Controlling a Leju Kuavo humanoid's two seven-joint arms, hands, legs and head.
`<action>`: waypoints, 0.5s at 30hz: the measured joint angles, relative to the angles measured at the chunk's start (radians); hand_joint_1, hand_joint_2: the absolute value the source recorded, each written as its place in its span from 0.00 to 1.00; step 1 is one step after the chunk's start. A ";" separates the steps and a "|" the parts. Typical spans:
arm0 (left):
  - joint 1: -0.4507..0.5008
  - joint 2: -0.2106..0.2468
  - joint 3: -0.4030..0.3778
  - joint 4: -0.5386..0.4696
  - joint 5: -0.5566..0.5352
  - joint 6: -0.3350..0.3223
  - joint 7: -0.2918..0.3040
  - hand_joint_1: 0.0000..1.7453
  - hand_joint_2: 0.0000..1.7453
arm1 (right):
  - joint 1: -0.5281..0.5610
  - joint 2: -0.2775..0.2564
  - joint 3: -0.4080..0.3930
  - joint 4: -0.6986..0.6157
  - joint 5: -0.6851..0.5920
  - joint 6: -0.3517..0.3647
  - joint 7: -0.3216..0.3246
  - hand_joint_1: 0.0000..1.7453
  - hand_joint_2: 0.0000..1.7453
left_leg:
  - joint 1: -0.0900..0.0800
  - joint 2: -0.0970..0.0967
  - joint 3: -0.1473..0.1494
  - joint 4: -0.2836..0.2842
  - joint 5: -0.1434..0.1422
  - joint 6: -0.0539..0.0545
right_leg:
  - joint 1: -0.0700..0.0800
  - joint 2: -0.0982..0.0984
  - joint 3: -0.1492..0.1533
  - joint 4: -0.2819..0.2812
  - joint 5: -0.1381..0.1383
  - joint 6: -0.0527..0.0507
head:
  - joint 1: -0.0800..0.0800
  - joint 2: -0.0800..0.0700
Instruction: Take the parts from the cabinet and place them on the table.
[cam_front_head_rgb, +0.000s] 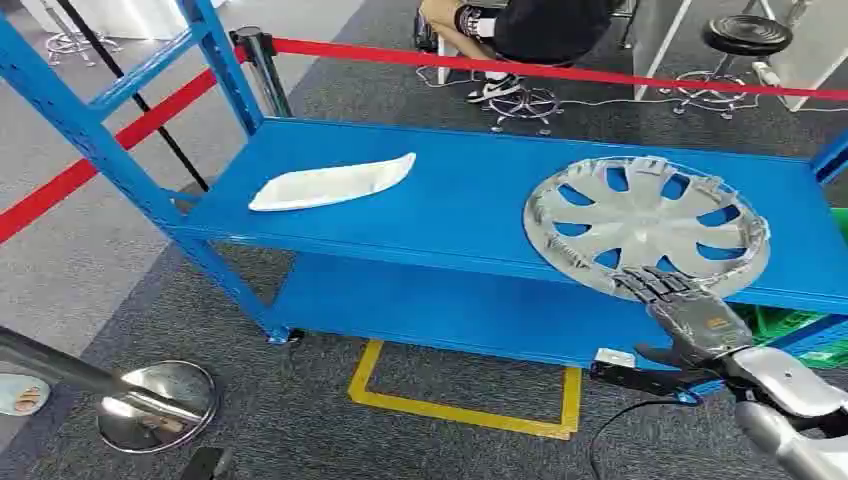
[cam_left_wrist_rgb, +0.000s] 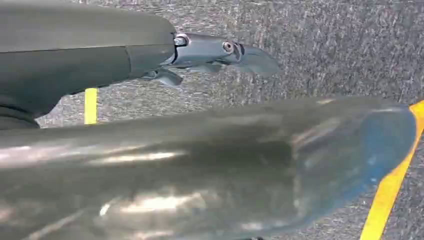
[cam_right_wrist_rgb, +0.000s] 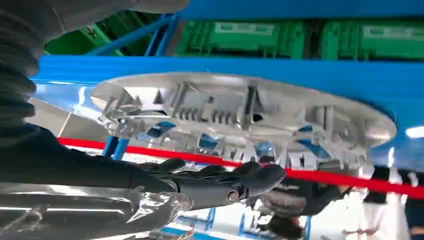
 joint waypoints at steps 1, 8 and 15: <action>-0.001 -0.001 0.000 0.000 -0.001 0.000 0.000 0.00 0.00 | -0.001 0.009 0.002 0.006 0.006 -0.015 0.001 0.00 1.00 | 0.000 0.000 0.000 0.000 0.000 0.000 | 0.000 0.000 0.000 0.000 0.000 0.000 | 0.000 0.000; -0.003 -0.005 0.000 0.000 -0.019 0.003 0.000 0.00 0.00 | -0.004 0.089 -0.004 0.050 0.050 -0.179 0.016 0.00 1.00 | 0.000 0.000 0.000 0.000 0.000 0.000 | 0.000 0.000 0.000 0.000 0.000 0.000 | 0.000 0.000; -0.003 -0.010 0.000 0.000 -0.031 0.003 0.000 0.00 0.00 | -0.006 0.152 -0.028 0.087 0.073 -0.258 0.036 0.00 1.00 | 0.000 0.000 0.002 0.000 0.000 0.000 | 0.000 -0.001 0.000 0.000 0.000 0.000 | 0.000 0.000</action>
